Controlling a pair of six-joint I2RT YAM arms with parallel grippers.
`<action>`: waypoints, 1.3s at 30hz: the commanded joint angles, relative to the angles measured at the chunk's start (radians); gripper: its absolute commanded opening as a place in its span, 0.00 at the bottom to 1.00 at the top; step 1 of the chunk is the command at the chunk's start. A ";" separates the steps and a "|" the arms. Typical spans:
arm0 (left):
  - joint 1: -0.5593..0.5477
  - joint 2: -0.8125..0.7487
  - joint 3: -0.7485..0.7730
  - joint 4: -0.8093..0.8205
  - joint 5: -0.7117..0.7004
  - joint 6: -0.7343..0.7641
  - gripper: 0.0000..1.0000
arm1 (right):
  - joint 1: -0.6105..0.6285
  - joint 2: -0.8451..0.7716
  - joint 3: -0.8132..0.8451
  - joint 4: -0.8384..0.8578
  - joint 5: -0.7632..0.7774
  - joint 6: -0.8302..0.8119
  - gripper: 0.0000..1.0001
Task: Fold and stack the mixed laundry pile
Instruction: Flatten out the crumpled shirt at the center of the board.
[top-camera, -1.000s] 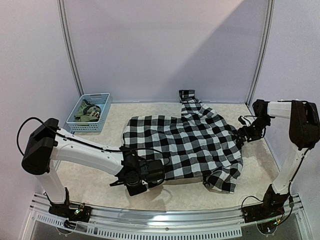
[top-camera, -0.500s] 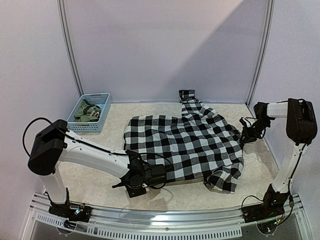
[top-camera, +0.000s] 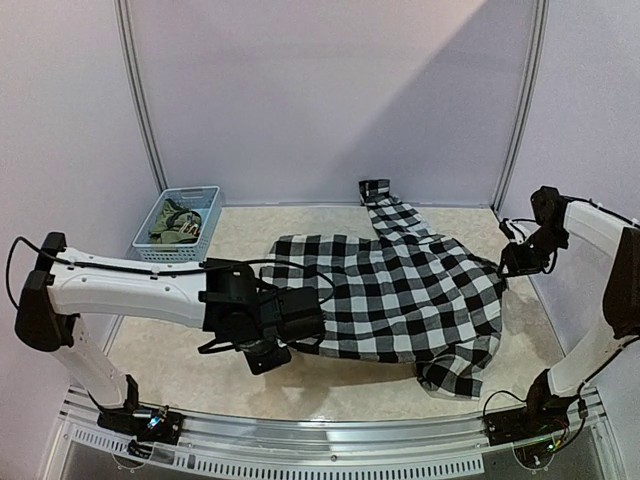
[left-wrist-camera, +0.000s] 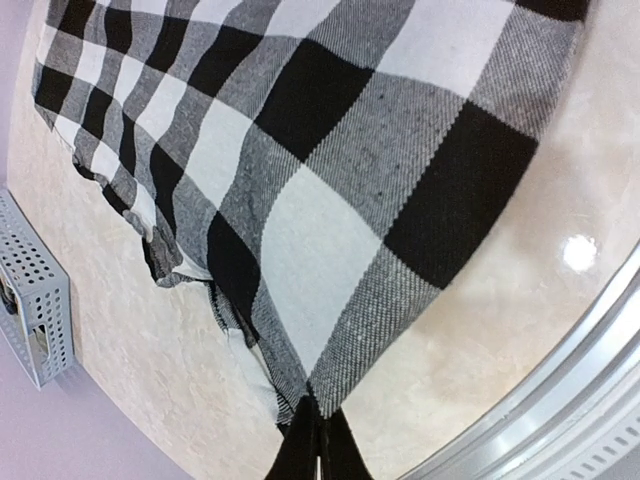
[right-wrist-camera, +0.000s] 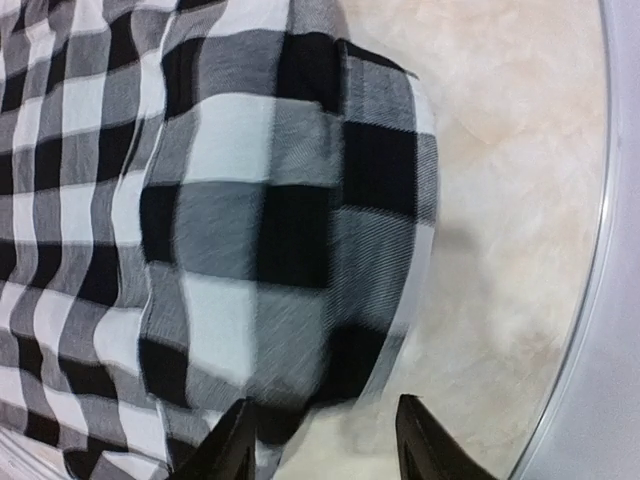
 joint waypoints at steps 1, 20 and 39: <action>-0.019 0.024 0.002 -0.118 0.039 -0.035 0.00 | -0.011 0.029 -0.055 -0.117 -0.066 -0.023 0.57; -0.030 0.099 -0.100 -0.113 0.033 -0.081 0.00 | -0.088 0.353 0.094 -0.045 -0.233 -0.155 0.48; -0.030 0.110 -0.113 -0.094 0.050 -0.083 0.00 | -0.133 0.463 0.113 -0.123 -0.413 -0.189 0.46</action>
